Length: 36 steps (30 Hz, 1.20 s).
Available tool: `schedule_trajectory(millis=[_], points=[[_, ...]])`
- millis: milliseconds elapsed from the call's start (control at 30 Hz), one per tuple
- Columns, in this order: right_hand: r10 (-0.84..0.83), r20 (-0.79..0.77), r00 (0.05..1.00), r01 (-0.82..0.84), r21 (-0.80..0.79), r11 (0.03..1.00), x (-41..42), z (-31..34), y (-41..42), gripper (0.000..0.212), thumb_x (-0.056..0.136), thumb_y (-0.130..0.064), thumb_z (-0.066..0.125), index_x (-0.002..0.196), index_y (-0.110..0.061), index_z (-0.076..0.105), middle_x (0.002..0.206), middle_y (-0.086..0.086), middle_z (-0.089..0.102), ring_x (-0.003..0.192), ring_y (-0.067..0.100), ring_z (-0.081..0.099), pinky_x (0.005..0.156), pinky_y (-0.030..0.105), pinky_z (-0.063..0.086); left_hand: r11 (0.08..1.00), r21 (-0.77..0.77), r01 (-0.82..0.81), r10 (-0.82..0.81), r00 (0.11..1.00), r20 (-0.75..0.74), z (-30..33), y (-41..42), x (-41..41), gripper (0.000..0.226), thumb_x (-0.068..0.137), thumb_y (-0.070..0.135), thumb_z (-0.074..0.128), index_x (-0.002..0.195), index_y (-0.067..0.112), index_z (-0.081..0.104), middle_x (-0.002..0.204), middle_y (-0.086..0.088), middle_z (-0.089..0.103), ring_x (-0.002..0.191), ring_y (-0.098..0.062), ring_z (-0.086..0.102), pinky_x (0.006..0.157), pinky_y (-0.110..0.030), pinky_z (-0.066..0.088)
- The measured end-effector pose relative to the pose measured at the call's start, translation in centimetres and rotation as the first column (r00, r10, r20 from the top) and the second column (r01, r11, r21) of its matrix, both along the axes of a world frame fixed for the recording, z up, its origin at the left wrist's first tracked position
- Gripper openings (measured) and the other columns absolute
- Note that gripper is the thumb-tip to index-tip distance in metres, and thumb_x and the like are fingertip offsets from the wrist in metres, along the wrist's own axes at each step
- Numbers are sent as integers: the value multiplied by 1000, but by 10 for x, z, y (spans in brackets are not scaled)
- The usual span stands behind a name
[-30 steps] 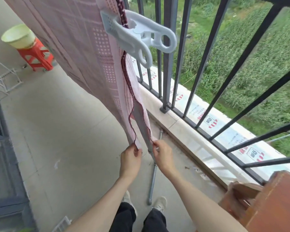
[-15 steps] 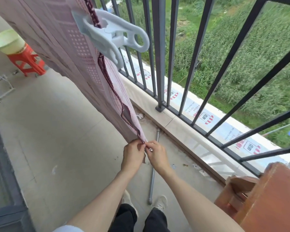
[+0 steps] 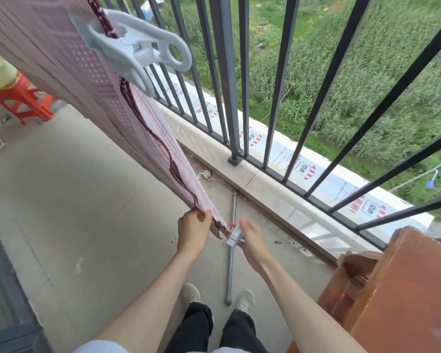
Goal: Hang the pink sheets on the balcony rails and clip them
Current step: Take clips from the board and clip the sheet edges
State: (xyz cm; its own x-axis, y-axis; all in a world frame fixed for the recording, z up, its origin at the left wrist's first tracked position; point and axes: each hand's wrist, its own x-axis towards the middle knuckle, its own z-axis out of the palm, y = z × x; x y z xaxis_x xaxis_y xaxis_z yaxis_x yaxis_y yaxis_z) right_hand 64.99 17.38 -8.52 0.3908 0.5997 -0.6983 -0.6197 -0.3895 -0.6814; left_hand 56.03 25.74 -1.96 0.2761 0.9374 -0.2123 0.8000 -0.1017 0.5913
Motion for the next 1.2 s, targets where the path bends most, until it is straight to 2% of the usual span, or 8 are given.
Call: schedule_trajectory(millis=[100,200,367,500,600,700,933,1200], points=[[-42,42,998,44,-53,998,-9,1,-1,38,100,-34,29,74,-14,50,62,3,47,48,10,37,48,22,29,999,-25,30,-31,999,-29,0,5,-7,33,90,19,47,78,-8,61,89,-28,67,90,-44,56,74,-35,29],[-157,-145,977,162,18,987,-34,17,0,35,99,-26,38,69,-12,50,49,-1,44,38,5,32,47,21,24,996,-84,42,-49,996,-78,6,18,-29,43,88,29,41,82,-3,67,90,-23,69,93,-40,58,78,-34,35],[-185,-362,914,275,214,937,-33,22,-8,16,90,3,48,88,3,64,87,12,71,77,17,70,68,18,55,991,-114,64,-81,986,-147,11,24,-28,38,89,24,44,82,-4,68,92,-23,69,94,-38,58,75,-33,36],[-18,52,998,10,153,988,-36,20,-15,20,93,-13,52,104,-2,64,90,10,69,74,11,67,71,21,53,988,-147,44,-69,983,-168,15,28,-25,38,88,25,46,86,-6,68,96,-23,69,98,-37,58,81,-33,39],[71,483,873,-110,53,993,-38,20,-19,17,86,-20,63,99,-10,67,82,-1,68,71,9,59,67,13,43,983,-182,12,-45,983,-178,17,29,-24,37,86,26,48,87,-5,69,97,-23,69,99,-37,58,82,-34,41],[77,711,699,-160,51,986,-42,19,-22,18,83,-21,66,99,-12,69,78,-12,58,71,-1,47,67,6,34,971,-234,-49,14,988,-151,18,29,-22,41,78,32,50,89,-3,69,99,-20,69,100,-36,58,82,-34,42],[1,846,533,-150,93,984,-57,11,-10,45,82,-45,50,106,-13,70,87,0,69,81,2,42,73,10,30,969,-221,-108,82,989,-121,25,25,-15,31,83,21,54,98,-4,65,107,-21,65,104,-35,57,82,-33,44],[74,840,538,-160,15,987,-110,56,30,51,79,-48,50,113,-13,64,94,2,69,86,15,48,75,19,34,982,-188,-19,-8,990,-144,66,52,-63,31,84,24,55,96,-4,65,105,-22,66,102,-36,57,87,-38,46]])
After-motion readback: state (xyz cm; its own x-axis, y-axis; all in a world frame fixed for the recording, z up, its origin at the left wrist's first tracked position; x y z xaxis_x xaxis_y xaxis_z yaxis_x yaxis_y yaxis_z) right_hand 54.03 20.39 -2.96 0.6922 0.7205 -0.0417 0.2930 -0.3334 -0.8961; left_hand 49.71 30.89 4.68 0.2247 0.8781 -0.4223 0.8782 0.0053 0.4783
